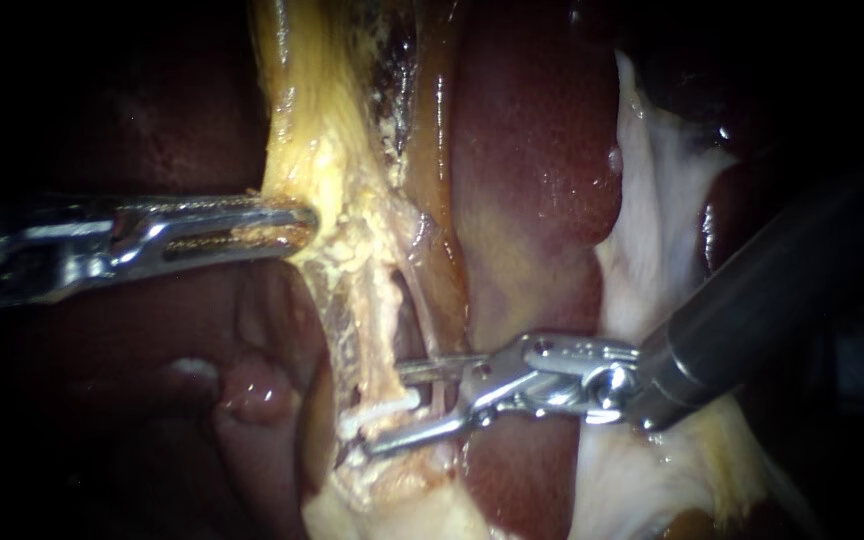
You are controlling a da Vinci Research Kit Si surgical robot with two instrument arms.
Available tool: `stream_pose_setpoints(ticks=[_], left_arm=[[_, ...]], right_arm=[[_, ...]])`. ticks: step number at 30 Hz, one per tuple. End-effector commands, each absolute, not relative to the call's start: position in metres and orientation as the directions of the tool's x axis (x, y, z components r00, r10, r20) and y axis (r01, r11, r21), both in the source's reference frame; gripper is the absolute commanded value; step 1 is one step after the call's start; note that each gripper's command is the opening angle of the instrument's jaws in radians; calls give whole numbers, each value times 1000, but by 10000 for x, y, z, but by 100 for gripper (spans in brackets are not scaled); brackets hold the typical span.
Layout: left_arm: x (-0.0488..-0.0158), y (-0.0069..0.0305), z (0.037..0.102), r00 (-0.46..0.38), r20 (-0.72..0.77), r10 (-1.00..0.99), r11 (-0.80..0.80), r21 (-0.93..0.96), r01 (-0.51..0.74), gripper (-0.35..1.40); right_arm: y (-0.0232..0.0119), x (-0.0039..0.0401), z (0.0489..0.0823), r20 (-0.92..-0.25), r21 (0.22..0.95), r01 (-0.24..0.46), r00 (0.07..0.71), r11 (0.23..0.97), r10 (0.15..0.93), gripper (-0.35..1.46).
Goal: Going back first clip left tube
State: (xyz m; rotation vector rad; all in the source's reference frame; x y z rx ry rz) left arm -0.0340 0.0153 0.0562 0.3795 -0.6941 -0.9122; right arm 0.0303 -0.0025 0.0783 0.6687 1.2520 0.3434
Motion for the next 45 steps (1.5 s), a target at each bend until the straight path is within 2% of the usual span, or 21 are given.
stream_pose_setpoints(ticks=[1,4,9,16,21,32,37,45], left_arm=[[-340,153,562,419,385,-822,569,574,589,-35],[-340,154,563,419,385,-822,569,574,589,-35],[-339,154,564,419,385,-822,569,574,589,-35],[-338,155,568,420,386,-822,570,574,588,-35],[-338,155,584,424,393,-816,579,568,586,-35],[-353,139,667,417,362,-833,552,592,587,-35],[-365,137,675,425,354,-833,552,594,586,-35],[-366,137,673,425,354,-833,551,594,586,-35]], right_arm=[[-22,298,779,-770,618,124,294,777,566,60],[-8,276,761,-809,567,142,280,812,516,60],[21,244,727,-854,501,135,239,855,463,60],[49,212,688,-881,457,125,201,881,429,60],[50,212,683,-889,443,126,193,888,416,60],[49,211,682,-899,422,131,191,897,395,60],[49,212,681,-901,417,133,190,899,389,60],[49,212,678,-906,407,135,186,904,380,60]])
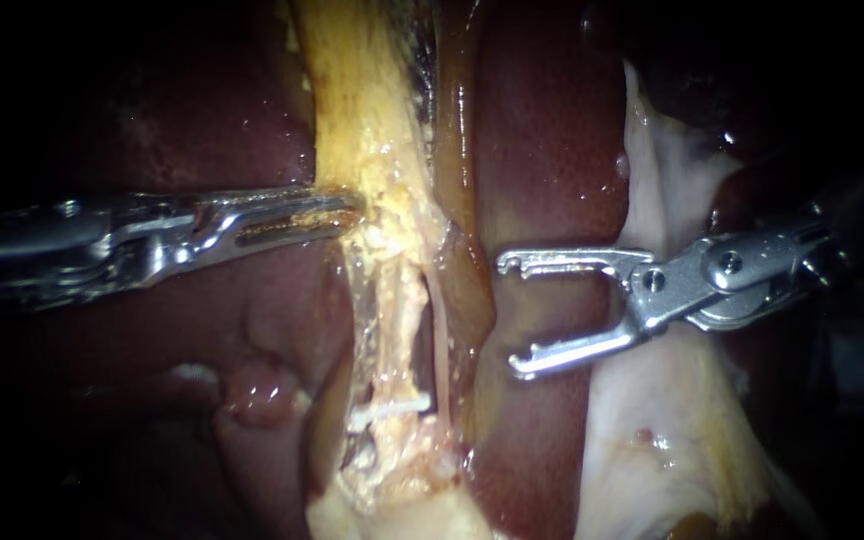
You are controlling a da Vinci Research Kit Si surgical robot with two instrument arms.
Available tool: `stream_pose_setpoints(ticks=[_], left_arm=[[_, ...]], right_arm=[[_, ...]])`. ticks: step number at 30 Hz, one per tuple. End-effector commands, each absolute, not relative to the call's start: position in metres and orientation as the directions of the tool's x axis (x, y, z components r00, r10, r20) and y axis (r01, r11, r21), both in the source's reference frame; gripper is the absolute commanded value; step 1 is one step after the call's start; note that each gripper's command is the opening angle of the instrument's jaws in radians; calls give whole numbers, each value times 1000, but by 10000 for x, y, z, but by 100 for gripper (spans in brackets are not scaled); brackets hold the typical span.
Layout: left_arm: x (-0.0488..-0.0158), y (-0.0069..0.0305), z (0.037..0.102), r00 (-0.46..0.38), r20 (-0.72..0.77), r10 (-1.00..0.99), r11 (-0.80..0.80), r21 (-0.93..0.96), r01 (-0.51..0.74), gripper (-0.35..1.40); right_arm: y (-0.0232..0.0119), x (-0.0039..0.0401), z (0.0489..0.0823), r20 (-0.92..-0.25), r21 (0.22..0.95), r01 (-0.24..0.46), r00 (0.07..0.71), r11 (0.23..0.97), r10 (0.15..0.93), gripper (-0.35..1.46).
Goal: Going back first clip left tube
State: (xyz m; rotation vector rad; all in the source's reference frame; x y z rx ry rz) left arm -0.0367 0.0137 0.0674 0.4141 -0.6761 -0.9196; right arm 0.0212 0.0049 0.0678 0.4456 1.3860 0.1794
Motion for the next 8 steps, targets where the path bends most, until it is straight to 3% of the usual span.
stream_pose_setpoints(ticks=[1,8], left_arm=[[-366,137,673,425,353,-833,551,594,586,-35],[-366,137,673,425,353,-833,551,594,586,-35]], right_arm=[[49,212,678,-908,401,136,185,906,375,60],[49,211,678,-908,401,133,186,906,375,60]])
